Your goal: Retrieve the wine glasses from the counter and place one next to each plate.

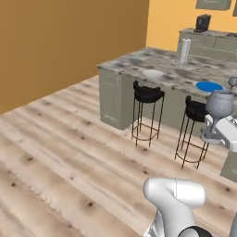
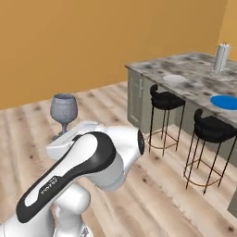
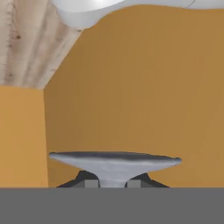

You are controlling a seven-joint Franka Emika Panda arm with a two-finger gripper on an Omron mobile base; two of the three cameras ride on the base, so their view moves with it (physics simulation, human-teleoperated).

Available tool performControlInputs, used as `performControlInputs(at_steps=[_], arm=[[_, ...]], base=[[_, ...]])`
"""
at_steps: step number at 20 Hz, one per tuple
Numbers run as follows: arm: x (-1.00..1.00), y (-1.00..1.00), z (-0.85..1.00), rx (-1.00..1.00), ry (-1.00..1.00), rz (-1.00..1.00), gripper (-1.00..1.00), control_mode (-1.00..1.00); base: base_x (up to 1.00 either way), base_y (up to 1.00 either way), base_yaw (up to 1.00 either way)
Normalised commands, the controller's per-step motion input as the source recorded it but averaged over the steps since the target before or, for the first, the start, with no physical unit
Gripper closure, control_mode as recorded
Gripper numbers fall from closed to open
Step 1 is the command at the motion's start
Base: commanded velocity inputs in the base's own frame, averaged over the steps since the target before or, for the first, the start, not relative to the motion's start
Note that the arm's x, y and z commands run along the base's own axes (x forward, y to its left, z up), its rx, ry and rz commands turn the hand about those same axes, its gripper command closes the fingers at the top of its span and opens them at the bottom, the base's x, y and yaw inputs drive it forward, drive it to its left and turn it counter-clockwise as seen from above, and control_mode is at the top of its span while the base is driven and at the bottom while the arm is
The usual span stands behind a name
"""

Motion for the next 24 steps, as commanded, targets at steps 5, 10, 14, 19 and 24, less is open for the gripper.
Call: performControlInputs(at_steps=[5, 10, 14, 19, 24], arm=[[0.0, 0.0, 0.0, 0.0, 0.0, 0.0, 1.0, 1.0], [0.0, 0.0, 0.0, 0.0, 0.0, 0.0, 1.0, 1.0], [0.0, 0.0, 0.0, 0.0, 0.0, 0.0, 1.0, 1.0], [0.0, 0.0, 0.0, 0.0, 0.0, 0.0, 1.0, 1.0], [0.0, 0.0, 0.0, 0.0, 0.0, 0.0, 1.0, 1.0]], base=[[1.0, 0.99, -0.52], [1.0, 1.0, -0.5], [1.0, 1.0, -0.5], [1.0, 1.0, -0.5], [1.0, 1.0, -0.5]])
